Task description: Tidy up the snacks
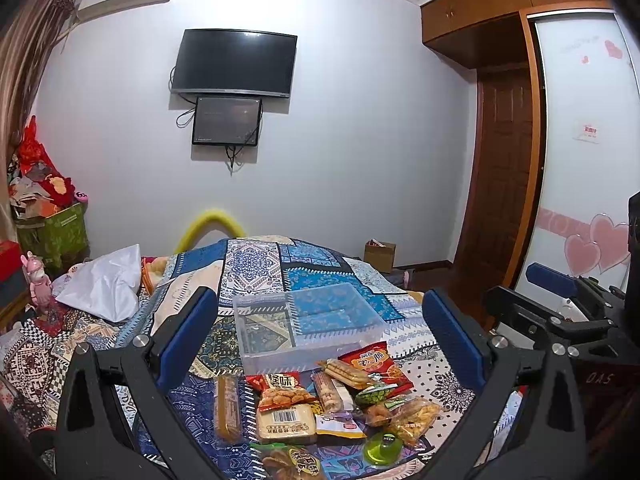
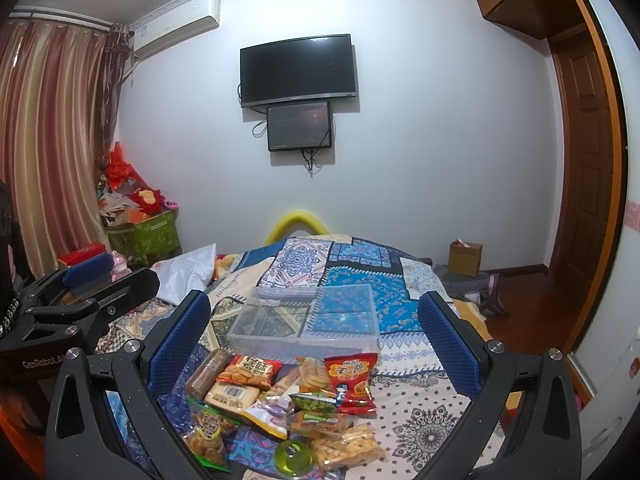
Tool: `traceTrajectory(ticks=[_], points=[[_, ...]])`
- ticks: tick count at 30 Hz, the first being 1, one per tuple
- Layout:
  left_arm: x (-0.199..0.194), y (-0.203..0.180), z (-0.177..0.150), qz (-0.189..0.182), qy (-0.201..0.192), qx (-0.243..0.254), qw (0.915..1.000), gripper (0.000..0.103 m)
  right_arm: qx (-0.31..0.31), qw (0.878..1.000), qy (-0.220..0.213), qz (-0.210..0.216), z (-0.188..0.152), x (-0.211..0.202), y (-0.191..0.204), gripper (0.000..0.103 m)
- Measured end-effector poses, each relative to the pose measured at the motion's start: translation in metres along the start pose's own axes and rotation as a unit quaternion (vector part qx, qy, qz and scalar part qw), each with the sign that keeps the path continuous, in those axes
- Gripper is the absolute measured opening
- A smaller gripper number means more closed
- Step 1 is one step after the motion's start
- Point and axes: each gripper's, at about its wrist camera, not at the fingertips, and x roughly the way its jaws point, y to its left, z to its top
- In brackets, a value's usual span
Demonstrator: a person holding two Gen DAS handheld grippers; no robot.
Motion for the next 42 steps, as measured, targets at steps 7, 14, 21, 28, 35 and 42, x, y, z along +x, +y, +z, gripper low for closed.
traceTrajectory(ticks=[7,14,21,28,35,42], points=[[-0.0005,0.0006,0.0001,0.0,0.0,-0.001,1.0,0.103,0.002,1.0,0.0,-0.001,0.0011,-0.0005,-0.0031,0.103],[-0.0007,0.0004,-0.0002,0.0,-0.001,0.0,1.0,0.103,0.002,1.0,-0.002,-0.003,0.0032,-0.002,-0.0021,0.103],[-0.001,0.0008,0.0009,0.0,-0.001,0.002,1.0,0.103,0.002,1.0,-0.002,-0.003,0.0042,-0.0021,-0.0022,0.103],[-0.0008,0.0009,0.0012,-0.001,-0.001,0.002,1.0,0.103,0.003,1.0,-0.002,-0.003,0.0039,-0.002,-0.0026,0.103],[-0.0003,0.0006,0.0004,-0.002,0.0,0.004,1.0,0.103,0.007,1.0,0.003,-0.002,0.0034,0.0001,-0.004,0.103],[0.0076,0.0061,-0.0032,-0.005,0.01,0.0,0.9999,0.103,0.01,1.0,0.012,-0.004,0.0005,0.0074,-0.006,0.103]])
